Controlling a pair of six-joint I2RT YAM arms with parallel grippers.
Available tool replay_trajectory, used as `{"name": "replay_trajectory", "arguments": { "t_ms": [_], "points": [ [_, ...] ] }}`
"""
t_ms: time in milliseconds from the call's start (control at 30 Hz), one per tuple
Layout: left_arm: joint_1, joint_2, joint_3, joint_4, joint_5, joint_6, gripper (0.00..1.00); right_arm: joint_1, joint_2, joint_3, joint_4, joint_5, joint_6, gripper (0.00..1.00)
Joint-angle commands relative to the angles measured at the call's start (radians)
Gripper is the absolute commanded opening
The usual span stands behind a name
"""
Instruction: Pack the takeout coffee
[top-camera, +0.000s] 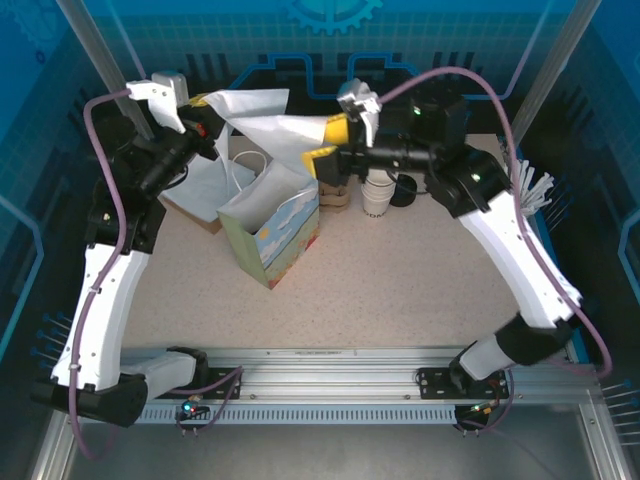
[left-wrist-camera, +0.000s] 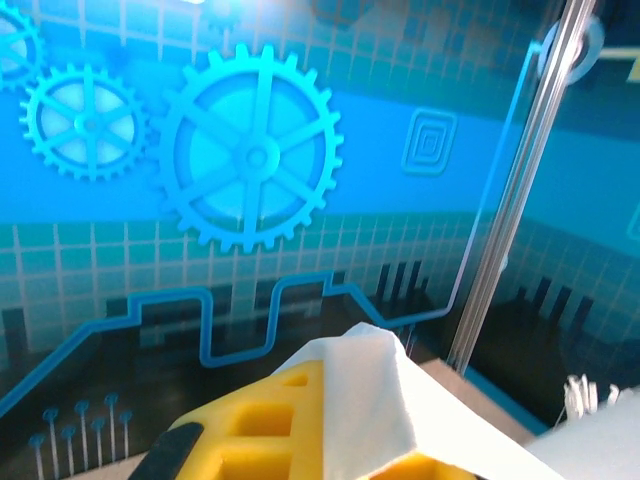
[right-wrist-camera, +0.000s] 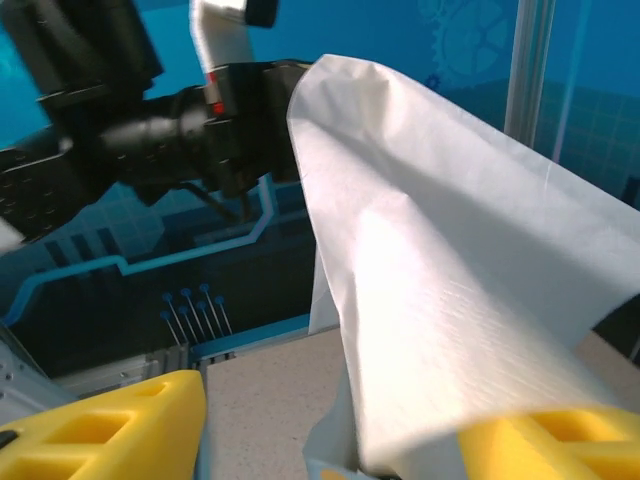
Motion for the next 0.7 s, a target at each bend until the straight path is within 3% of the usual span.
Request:
{"name": "replay_trajectory", "arguments": {
  "t_ms": [0,300,667],
  "points": [
    [0.005,-0.034,-0.045,0.167,0.03,-0.031,0.03,0.003,-0.109,-0.078,0.057,0.082,-0.048,0.7],
    [0.009,-0.085,-0.063,0.2,0.064,0.085,0.0,0.003,-0.143,-0.148,0.02,0.162,-0.071,0.71],
    [0.009,-0.095,-0.042,0.206,0.141,-0.153,0.0,0.001,-0.139,-0.213,0.0,0.237,-0.086,0.72]
  ]
}}
